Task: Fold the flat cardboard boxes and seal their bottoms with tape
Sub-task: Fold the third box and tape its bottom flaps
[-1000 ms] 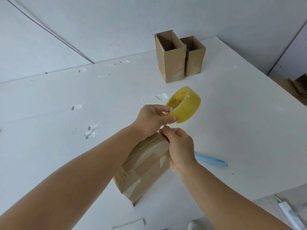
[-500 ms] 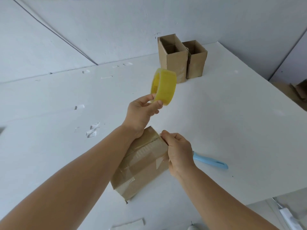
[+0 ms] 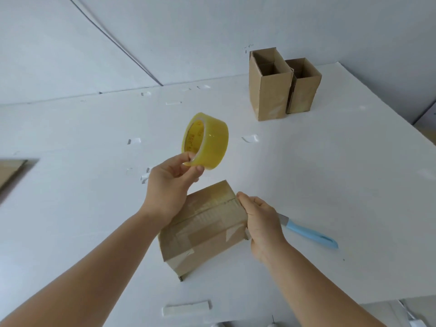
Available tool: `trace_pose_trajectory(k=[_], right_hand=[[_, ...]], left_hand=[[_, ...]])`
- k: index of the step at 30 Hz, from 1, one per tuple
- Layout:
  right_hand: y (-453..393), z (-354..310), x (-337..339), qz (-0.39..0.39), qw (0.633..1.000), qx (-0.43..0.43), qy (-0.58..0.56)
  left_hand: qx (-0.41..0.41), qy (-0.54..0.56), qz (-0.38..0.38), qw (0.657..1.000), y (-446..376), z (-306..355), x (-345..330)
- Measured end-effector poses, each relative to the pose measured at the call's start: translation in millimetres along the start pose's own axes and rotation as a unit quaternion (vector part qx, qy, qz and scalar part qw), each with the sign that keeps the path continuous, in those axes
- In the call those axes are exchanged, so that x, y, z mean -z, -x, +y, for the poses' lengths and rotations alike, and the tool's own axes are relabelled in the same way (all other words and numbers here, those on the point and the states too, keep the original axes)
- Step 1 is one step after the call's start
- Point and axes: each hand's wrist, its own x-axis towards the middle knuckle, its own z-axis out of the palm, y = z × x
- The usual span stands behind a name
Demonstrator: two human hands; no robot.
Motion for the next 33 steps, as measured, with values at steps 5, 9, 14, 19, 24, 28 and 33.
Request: trace_pose_trajectory(k=[5, 9, 14, 19, 24, 28, 33], right_hand=[[-4, 5, 8, -0.053, 0.993, -0.095, 0.056], [5, 12, 18, 0.014, 0.994, -0.055, 0.094], [38, -11, 11, -0.049, 0.975, 0.158, 0.147], [21, -20, -3, -0.045, 0.964, 0.189, 0.18], [-18, -42, -17, -0.053, 0.97, 0.169, 0.168], [-37, -59, -14, -0.13, 0.954, 0.154, 0.222], [-43, -80, -11, -0.169, 0.938, 0.179, 0.246]], left_hand=[[-0.011, 0.0, 0.004, 1.0, -2, 0, 0], [-0.011, -0.004, 0.013, 1.0, -2, 0, 0], [0.007, 0.022, 0.04, 0.999, -5, -1, 2], [0.104, 0.136, 0.048, 0.984, 2, 1, 0], [0.115, 0.218, 0.062, 0.967, 20, -1, -13], [0.116, 0.276, 0.08, 0.951, 24, -4, -11], [0.098, 0.257, 0.045, 0.96, 11, -3, 8]])
